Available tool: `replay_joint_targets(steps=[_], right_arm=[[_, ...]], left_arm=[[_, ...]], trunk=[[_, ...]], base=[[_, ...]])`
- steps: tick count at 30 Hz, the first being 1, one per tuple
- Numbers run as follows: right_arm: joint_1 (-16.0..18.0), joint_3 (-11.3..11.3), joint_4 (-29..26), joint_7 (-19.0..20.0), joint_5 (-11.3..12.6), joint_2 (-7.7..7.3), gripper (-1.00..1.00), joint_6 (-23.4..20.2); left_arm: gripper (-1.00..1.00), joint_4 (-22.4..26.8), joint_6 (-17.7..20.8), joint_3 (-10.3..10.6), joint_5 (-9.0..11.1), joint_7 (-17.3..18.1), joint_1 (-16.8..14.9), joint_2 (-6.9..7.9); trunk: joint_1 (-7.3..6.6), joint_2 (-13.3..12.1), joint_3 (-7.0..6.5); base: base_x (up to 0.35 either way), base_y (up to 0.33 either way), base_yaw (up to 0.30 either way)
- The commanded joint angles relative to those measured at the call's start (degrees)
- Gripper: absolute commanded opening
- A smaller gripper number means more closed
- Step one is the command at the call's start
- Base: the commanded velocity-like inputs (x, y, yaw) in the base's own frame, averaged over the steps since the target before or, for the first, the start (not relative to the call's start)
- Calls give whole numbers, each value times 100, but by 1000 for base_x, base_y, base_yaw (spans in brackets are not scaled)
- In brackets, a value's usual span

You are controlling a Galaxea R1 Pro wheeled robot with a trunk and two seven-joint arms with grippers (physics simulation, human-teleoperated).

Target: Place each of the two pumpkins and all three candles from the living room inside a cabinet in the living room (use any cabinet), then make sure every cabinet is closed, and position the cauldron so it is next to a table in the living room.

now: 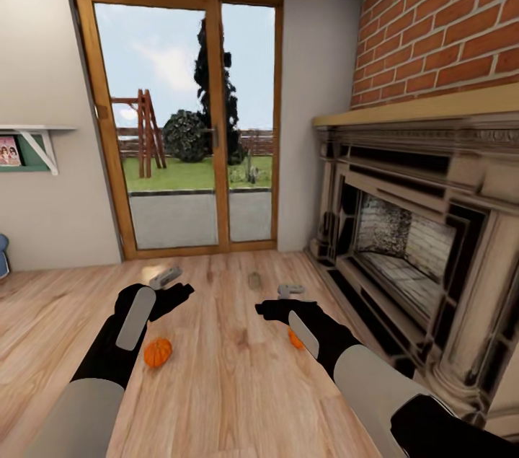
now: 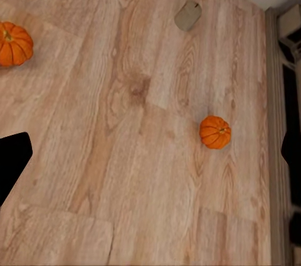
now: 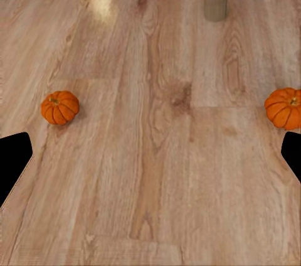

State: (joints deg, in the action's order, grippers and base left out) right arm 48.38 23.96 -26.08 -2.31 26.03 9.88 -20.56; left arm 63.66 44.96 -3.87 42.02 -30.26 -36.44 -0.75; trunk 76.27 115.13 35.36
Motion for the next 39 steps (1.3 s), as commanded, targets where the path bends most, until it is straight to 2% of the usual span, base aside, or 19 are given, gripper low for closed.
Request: replay_joint_targets(steps=[1, 24, 39], right_arm=[[5, 30, -7, -6, 33, -4, 100, -20], [5, 30, -10, 37, 33, -4, 100, -19], [5, 30, -9, 46, 33, -5, 100, -18]], left_arm=[[100, 6, 13, -10, 60, -50, -4, -4], [100, 6, 13, -9, 60, -50, -2, -4], [100, 6, 10, 0, 52, -50, -3, -4]], trunk=[[3, 3, 7], [3, 3, 7], [3, 3, 7]], base=[[331, 137, 1], [331, 127, -36], [334, 10, -82]])
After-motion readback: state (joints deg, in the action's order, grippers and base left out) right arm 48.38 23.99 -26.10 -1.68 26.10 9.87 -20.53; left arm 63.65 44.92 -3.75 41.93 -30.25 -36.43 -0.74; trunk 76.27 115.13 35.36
